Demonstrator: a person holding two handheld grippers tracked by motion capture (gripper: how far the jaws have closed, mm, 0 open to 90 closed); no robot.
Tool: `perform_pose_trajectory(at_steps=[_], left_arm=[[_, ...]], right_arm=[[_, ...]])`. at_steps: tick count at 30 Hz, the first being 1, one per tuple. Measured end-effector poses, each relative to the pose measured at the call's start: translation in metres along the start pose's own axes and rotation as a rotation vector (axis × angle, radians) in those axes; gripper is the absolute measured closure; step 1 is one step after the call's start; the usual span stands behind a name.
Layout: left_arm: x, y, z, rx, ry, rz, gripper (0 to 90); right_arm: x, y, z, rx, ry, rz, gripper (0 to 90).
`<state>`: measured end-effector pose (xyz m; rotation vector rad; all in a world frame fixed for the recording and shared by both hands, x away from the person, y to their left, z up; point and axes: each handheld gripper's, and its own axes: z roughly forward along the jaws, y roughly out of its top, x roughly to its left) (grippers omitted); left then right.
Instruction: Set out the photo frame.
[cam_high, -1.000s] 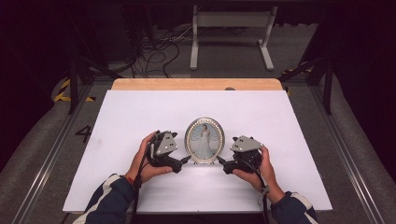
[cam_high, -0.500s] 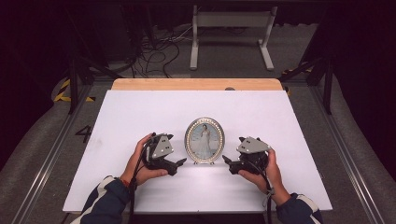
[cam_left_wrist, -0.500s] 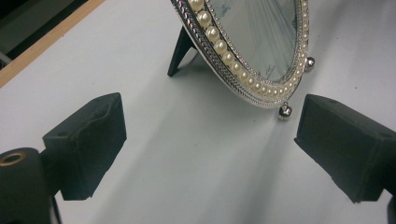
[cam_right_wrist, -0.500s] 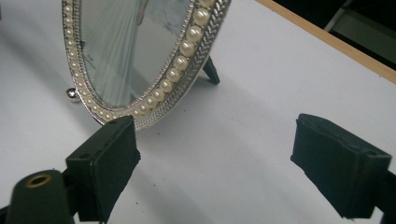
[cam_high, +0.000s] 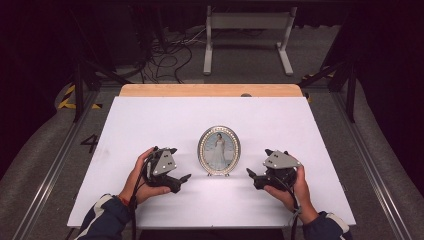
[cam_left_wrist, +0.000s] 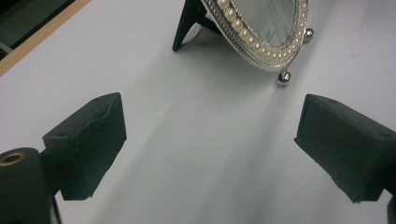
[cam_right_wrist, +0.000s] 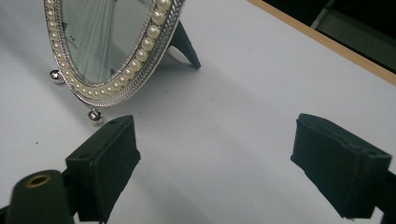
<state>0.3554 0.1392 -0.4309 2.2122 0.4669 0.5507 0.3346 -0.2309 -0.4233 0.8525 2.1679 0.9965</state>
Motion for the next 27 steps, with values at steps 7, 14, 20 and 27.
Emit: perform_pose_trajectory(at_steps=[7, 14, 20, 27], left_arm=[[0.005, -0.016, -0.011, -0.006, 0.005, -0.060, 8.9], [0.007, -0.024, -0.021, -0.003, 0.027, -0.061, 8.9], [0.009, -0.031, -0.033, -0.017, 0.046, -0.076, 8.8], [0.012, -0.044, -0.045, -0.009, 0.070, -0.087, 8.8]], right_arm=[[-0.004, -0.007, -0.007, 0.001, -0.015, -0.002, 13.8], [-0.008, -0.014, -0.013, -0.002, -0.017, 0.005, 13.6], [-0.013, -0.018, -0.020, -0.019, -0.037, 0.011, 13.6], [-0.019, -0.025, -0.027, -0.015, -0.057, 0.028, 13.6]])
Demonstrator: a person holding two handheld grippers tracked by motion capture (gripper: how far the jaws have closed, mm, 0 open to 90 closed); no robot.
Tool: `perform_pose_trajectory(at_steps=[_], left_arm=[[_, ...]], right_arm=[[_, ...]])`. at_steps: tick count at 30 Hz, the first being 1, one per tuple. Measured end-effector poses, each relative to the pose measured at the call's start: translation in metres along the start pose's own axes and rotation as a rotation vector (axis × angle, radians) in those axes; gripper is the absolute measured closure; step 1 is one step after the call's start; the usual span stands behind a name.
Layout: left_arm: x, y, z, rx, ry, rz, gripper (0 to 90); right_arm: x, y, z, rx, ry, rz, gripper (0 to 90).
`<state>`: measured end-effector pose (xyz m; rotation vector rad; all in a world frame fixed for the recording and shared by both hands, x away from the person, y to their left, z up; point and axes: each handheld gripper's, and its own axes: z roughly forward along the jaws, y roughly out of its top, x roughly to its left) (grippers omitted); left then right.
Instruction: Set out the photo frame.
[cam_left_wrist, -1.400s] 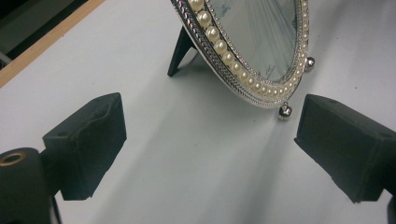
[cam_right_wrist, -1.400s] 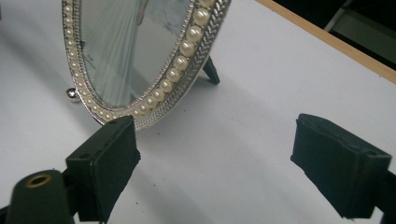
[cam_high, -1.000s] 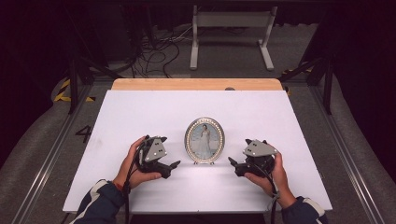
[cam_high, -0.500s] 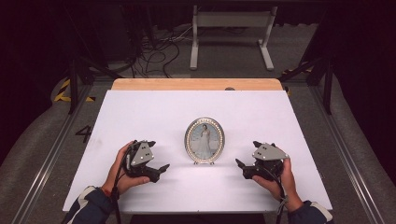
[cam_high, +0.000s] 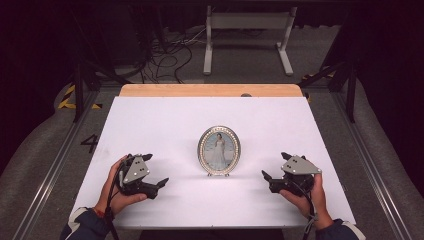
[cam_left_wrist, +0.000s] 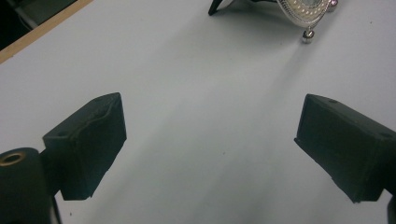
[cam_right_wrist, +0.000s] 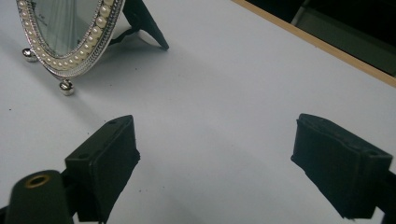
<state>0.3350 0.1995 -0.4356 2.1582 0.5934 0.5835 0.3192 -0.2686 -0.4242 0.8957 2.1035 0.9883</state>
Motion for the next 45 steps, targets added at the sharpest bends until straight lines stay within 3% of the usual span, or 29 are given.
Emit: perform_pose_trajectory(at_steps=[7, 14, 21, 23, 26, 30, 35, 42, 45], left_arm=[[0.003, -0.009, -0.008, 0.012, 0.024, -0.012, 8.7], [0.010, -0.024, -0.018, 0.010, 0.048, -0.061, 8.6], [0.012, -0.036, -0.025, 0.026, 0.072, -0.083, 7.7], [0.014, -0.041, -0.030, 0.017, 0.079, -0.112, 7.6], [0.016, -0.045, -0.033, 0.015, 0.082, -0.123, 7.6], [0.020, -0.052, -0.039, 0.005, 0.096, -0.154, 7.8], [0.025, -0.060, -0.048, -0.027, 0.093, -0.189, 7.9], [0.021, -0.059, -0.045, -0.010, 0.101, -0.180, 7.9], [0.021, -0.057, -0.044, -0.010, 0.099, -0.162, 7.9]], right_arm=[[-0.007, -0.007, -0.007, -0.012, -0.033, 0.027, 13.7], [-0.012, -0.014, -0.015, -0.001, -0.064, 0.033, 13.8], [-0.020, -0.024, -0.022, 0.008, -0.080, 0.059, 13.5], [-0.023, -0.028, -0.025, 0.015, -0.083, 0.062, 13.3], [-0.025, -0.032, -0.027, 0.021, -0.087, 0.071, 13.3], [-0.033, -0.042, -0.029, 0.051, -0.078, 0.117, 12.8], [-0.037, -0.053, -0.035, 0.061, -0.096, 0.121, 12.6], [-0.039, -0.058, -0.034, 0.057, -0.087, 0.135, 12.0], [-0.037, -0.058, -0.032, 0.068, -0.087, 0.117, 11.9]])
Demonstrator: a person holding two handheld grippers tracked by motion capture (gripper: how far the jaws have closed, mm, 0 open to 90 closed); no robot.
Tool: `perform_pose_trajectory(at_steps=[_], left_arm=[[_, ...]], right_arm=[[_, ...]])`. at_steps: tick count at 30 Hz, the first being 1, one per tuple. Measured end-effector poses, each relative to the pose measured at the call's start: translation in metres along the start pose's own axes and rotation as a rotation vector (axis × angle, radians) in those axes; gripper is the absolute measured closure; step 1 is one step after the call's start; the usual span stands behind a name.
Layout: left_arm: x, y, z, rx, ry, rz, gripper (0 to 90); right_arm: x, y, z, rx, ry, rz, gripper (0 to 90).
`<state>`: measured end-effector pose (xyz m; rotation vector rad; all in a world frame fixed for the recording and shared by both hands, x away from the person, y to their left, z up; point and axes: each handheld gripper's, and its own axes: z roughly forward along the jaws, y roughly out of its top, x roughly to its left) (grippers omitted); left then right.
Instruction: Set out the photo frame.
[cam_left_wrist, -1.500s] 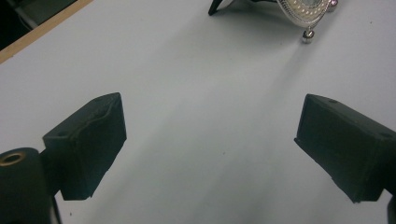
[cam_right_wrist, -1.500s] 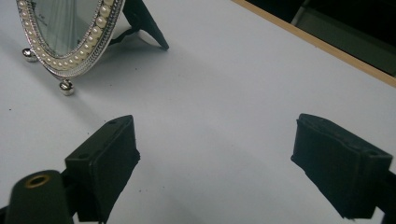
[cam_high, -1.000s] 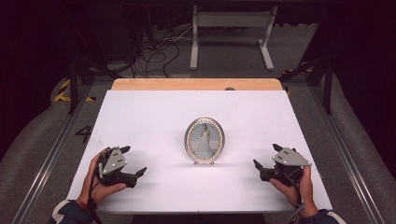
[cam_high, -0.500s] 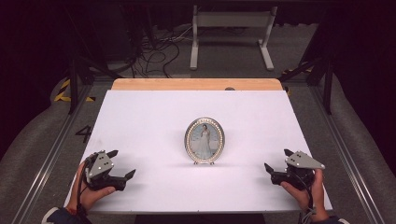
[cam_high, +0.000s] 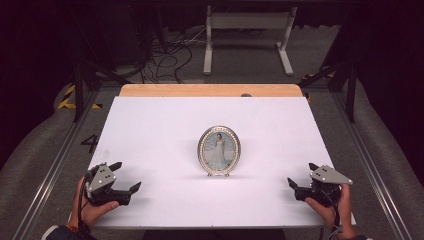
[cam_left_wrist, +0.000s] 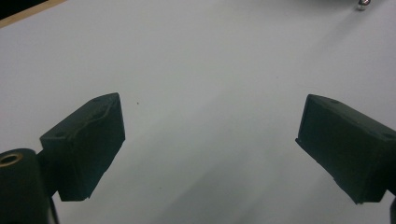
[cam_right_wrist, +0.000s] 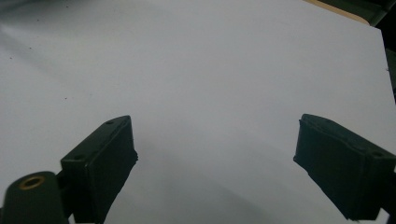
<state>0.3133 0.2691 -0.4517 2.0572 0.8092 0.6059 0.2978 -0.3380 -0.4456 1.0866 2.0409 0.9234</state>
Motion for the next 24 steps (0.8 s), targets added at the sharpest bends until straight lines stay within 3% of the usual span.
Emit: perform_pose_trajectory(at_steps=[17, 24], left_arm=[[-0.0029, -0.0003, 0.0027, 0.004, -0.011, 0.007, 7.9], [-0.0030, 0.0013, 0.0017, -0.015, -0.025, -0.023, 7.9]], right_arm=[[-0.0012, 0.0007, -0.0007, -0.015, -0.001, 0.020, 11.3], [-0.0004, 0.0009, 0.0036, -0.001, 0.003, 0.015, 11.1]])
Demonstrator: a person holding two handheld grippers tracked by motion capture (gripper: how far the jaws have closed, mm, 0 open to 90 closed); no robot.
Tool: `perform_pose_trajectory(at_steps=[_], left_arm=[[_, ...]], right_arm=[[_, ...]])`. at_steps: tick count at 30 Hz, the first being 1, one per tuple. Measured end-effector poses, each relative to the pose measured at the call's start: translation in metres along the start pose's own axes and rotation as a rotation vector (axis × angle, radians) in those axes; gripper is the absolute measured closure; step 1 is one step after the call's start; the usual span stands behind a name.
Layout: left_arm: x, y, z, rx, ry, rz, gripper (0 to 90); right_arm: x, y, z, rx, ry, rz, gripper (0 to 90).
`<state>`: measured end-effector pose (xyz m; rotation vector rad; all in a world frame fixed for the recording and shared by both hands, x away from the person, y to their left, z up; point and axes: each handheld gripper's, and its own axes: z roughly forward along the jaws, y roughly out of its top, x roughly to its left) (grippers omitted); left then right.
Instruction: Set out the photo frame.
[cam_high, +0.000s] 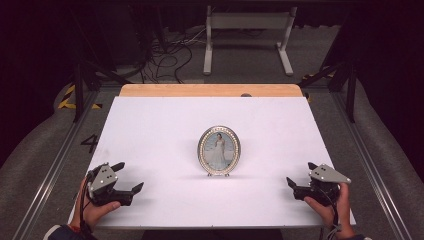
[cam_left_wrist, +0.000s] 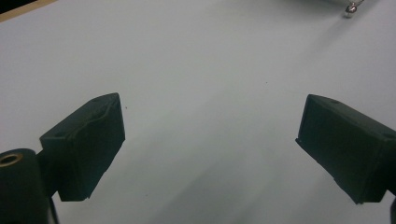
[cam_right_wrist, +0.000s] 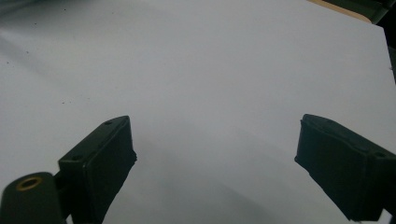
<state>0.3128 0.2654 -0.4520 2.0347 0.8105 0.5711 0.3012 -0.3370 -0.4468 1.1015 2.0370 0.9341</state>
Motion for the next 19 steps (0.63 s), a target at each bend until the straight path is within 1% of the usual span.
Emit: perform_pose_trajectory(at_steps=[5, 11, 13, 15, 16, 19], left_arm=[[0.0005, 0.0006, 0.0019, 0.005, -0.001, -0.002, 7.8], [0.0026, 0.0013, 0.0082, 0.020, -0.009, 0.003, 7.8], [0.0027, 0.0009, 0.0085, 0.025, -0.008, -0.001, 7.9], [0.0028, 0.0012, 0.0079, 0.020, -0.009, -0.003, 7.8], [0.0029, 0.0014, 0.0077, 0.019, -0.008, -0.010, 7.8], [0.0038, 0.0016, 0.0089, 0.023, -0.007, -0.014, 7.8]], right_arm=[[0.0006, -0.0004, 0.0001, 0.004, -0.001, -0.008, 10.8], [-0.0049, -0.0035, -0.0004, 0.007, -0.008, 0.017, 10.7], [-0.0054, -0.0039, 0.0006, 0.013, -0.010, 0.016, 10.7], [-0.0052, -0.0037, 0.0025, 0.019, -0.011, 0.014, 10.4], [-0.0053, -0.0037, 0.0033, 0.022, -0.011, 0.012, 10.4], [-0.0061, -0.0042, 0.0034, 0.027, -0.014, 0.018, 10.2]])
